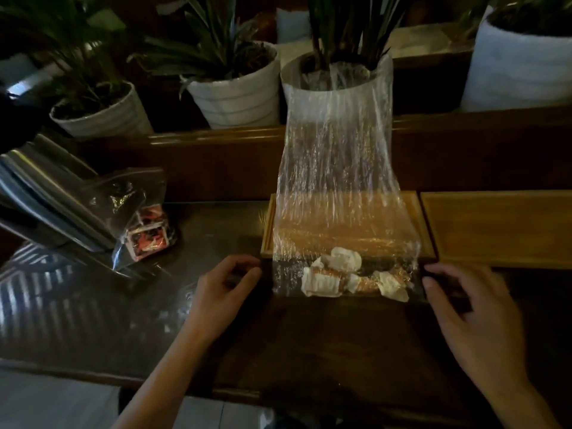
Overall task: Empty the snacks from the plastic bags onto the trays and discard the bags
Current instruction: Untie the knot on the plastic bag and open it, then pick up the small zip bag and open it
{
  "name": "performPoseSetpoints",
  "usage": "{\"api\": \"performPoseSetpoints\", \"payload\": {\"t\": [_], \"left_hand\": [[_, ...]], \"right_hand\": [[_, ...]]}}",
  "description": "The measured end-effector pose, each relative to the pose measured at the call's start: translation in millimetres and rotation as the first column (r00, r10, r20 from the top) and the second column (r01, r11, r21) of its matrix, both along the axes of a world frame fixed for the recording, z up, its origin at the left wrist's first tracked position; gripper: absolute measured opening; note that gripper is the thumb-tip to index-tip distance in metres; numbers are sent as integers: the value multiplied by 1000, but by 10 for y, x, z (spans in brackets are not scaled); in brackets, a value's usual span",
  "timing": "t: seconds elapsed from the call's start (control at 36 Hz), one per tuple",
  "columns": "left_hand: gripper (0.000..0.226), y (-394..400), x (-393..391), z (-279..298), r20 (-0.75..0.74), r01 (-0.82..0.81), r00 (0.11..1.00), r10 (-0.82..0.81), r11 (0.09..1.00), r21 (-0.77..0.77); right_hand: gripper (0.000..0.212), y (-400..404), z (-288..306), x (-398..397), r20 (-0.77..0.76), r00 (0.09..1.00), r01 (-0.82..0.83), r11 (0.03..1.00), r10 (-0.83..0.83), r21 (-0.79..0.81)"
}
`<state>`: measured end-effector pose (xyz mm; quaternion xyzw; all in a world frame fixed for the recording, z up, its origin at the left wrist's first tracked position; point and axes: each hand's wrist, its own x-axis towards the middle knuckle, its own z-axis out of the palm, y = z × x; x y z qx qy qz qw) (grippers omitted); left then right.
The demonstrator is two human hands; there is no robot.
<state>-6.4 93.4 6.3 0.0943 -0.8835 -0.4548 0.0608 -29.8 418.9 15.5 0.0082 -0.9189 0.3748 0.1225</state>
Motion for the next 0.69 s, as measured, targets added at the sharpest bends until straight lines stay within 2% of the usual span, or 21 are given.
{"api": "performPoseSetpoints", "payload": {"t": [0.08,0.14,0.22,0.28,0.33,0.39,0.53,0.69], "left_hand": [[17,-206,62,118,102,219,973,-205,965,-147],[19,-370,97,180,192,346,932,-308,914,-213],[34,-598,160,243,297,459,880,-370,822,-337],[46,-766,195,245,339,501,859,-384,768,-399],[42,-933,228,260,398,552,826,-399,717,-426],[36,-1095,258,298,435,599,793,-427,674,-432],[39,-1543,268,421,484,632,773,-411,572,-523],[41,-2060,236,544,384,512,857,-343,497,-700]], "right_hand": [[16,-50,55,57,-31,993,-101,970,111,219],[19,-125,122,79,-3,981,-185,936,195,301],[15,-320,239,91,93,949,-312,872,300,377],[24,-493,303,80,225,912,-408,815,343,411],[35,-665,331,52,314,860,-506,757,403,413],[33,-871,387,20,366,807,-587,695,463,415],[32,-1382,483,-57,450,706,-707,589,547,393],[30,-2033,570,-178,441,642,-766,523,627,373]]}}
